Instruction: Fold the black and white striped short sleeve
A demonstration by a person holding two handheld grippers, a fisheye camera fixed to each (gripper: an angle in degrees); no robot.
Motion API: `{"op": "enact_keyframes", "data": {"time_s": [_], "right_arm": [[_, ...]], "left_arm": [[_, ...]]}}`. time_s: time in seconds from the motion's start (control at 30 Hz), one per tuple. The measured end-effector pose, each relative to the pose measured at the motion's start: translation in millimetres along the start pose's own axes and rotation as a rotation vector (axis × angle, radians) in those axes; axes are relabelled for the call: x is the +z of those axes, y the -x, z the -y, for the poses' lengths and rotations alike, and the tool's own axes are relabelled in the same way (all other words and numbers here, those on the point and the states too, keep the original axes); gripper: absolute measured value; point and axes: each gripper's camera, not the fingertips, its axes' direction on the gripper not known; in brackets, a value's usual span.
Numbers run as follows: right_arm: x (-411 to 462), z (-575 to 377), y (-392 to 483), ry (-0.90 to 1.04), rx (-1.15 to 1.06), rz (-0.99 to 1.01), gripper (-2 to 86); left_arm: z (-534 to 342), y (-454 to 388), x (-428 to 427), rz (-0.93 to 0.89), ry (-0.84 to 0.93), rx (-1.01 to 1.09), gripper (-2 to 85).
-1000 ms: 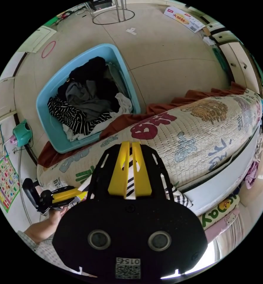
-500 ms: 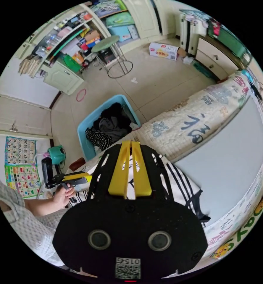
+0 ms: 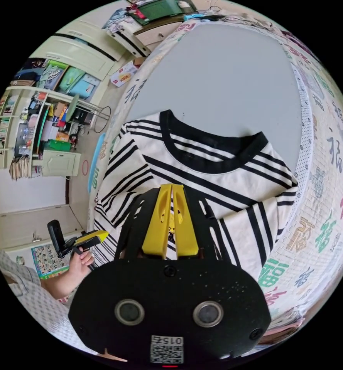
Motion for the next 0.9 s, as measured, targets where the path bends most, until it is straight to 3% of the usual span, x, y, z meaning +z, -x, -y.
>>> {"op": "enact_keyframes", "data": {"time_s": [0.1,0.27,0.4,0.67,0.9], "right_arm": [[3,-4,10,0.043,-0.113,-0.006,3.2],[27,-12,36,0.175,-0.348,-0.108,5.9],[36,-19,40,0.220,-0.424,-0.180,6.1],[27,-34,32,0.226,-0.433,-0.239,0.5],[26,-50,36,0.219,-0.498,-0.287,10.1]], "left_arm": [[7,-27,-24,0.129,-0.049,0.093,0.8],[26,-52,-21,0.173,0.039,0.186,5.0],[33,-72,-28,0.307,0.057,0.232,2.2],[23,-85,-93,0.258,-0.031,0.169,-0.6],[37,-114,-118,0.232,0.004,0.243,4.3]]}}
